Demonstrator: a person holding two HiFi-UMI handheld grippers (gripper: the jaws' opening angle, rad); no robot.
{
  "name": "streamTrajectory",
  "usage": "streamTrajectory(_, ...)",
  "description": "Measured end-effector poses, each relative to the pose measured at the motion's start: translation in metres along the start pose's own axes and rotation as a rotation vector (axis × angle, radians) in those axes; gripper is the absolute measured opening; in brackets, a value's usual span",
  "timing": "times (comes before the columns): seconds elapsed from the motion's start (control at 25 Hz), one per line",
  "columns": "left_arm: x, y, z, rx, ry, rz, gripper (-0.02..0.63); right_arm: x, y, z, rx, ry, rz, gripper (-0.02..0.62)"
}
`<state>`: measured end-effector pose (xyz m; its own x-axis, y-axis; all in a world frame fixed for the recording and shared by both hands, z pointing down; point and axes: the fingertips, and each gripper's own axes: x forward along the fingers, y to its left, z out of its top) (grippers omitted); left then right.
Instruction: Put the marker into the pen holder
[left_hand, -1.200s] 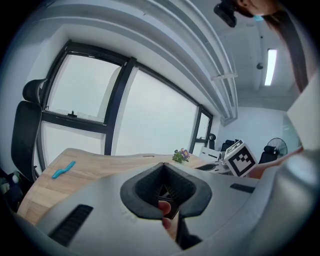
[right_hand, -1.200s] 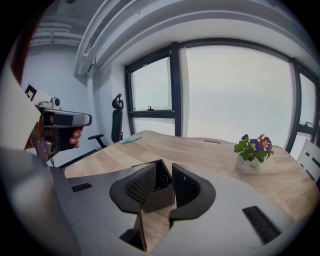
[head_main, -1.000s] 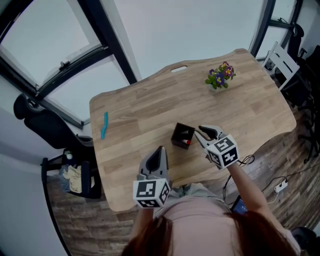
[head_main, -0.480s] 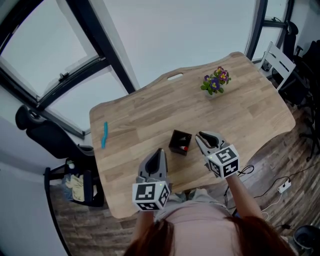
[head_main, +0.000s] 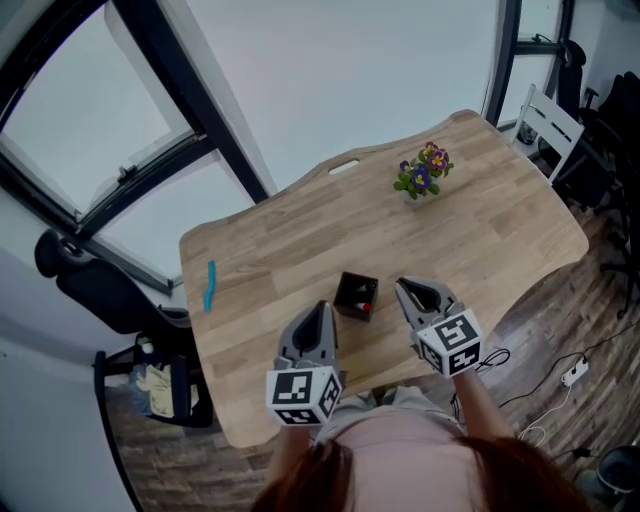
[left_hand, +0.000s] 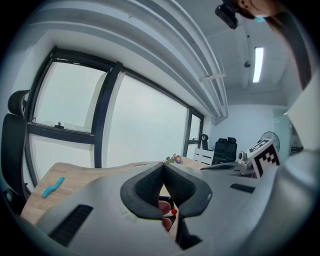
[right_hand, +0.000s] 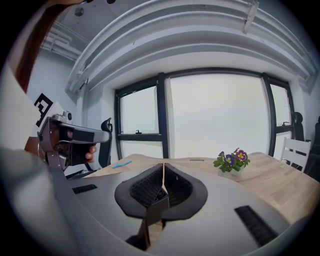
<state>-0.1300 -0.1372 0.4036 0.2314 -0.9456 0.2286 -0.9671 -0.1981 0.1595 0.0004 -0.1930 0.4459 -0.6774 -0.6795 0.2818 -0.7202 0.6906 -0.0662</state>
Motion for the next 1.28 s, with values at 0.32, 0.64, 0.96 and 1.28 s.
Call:
streamTrajectory(0.32,0.003,-0.019,0.009,0.038,-0.007,-0.019,0.002,-0.026,-0.011,0.013,-0.025,-0.044,-0.049,0.0)
streamTrajectory(0.64,0.005,-0.034,0.013,0.078,-0.024,-0.005,0.002,-0.051,-0.02,0.022,-0.017,-0.1,-0.081,0.0)
streamTrajectory(0.96,-0.003,-0.049,0.012,0.086,-0.047,0.029,0.002,-0.07,-0.025,0.029,-0.016,-0.162,-0.073,0.0)
streamTrajectory(1.28,-0.015,-0.063,0.007,0.059,-0.054,0.06,0.002,-0.085,-0.023,0.031,-0.012,-0.212,-0.049,0.0)
